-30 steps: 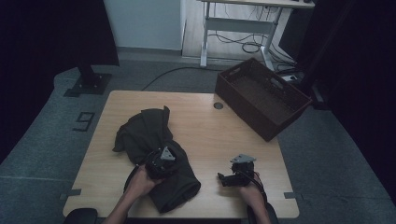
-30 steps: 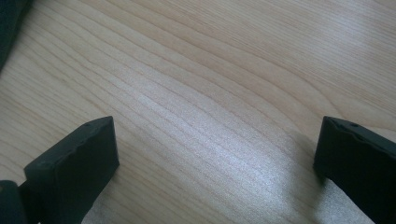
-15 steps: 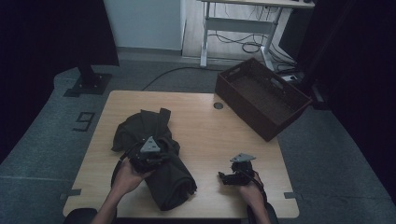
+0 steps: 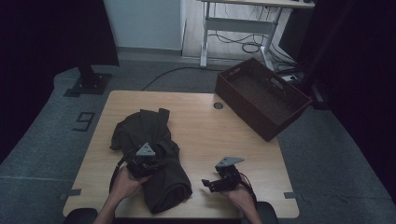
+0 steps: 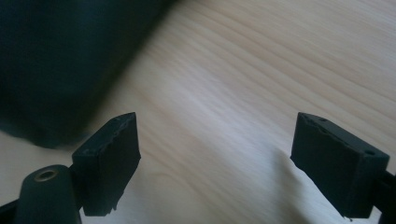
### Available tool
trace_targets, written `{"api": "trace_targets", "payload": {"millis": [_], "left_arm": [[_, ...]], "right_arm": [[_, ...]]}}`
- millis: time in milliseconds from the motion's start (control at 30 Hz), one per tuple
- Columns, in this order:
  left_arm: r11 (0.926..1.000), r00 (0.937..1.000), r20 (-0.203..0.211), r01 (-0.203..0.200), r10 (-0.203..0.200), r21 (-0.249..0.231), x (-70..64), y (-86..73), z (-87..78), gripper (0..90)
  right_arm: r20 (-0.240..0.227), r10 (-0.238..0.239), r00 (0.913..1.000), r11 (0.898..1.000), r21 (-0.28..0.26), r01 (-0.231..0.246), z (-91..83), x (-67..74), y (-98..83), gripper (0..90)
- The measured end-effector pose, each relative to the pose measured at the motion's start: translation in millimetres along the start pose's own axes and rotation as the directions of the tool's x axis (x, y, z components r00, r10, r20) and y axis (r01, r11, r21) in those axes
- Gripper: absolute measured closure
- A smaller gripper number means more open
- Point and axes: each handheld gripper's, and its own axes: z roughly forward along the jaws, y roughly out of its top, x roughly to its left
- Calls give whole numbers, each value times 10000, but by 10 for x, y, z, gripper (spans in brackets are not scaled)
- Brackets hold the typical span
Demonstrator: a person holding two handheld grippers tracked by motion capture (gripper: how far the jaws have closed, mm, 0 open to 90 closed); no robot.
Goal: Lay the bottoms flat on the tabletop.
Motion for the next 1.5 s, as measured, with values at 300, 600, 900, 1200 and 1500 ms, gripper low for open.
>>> {"api": "trace_targets", "payload": {"millis": [300, 600, 900, 1200, 1500], "left_arm": [[9969, 9986, -83, -524, 520, -579, 115, 84, -180, 576], [9948, 9706, -2317, 450, -653, -917, 746, 109, -448, 446], [9947, 9570, -2766, 990, -879, 263, 953, -155, -74, 447], [9943, 9643, -2493, 1005, -888, 346, 789, -285, -1, 453], [9957, 9720, -2252, 799, -676, 460, 529, -300, 45, 452]], "right_arm": [[-1096, -175, 9938, 9992, -381, 134, 29, 282, 122, 137], [-1828, -404, 9823, 9985, -445, 327, 38, 441, 166, 136], [-1652, -957, 9816, 9941, 341, 1027, 195, 501, 169, 482], [-922, -635, 9937, 9956, 623, 694, 167, 233, 201, 700], [181, 143, 9997, 9986, 498, -152, 148, -259, 279, 672]]}}
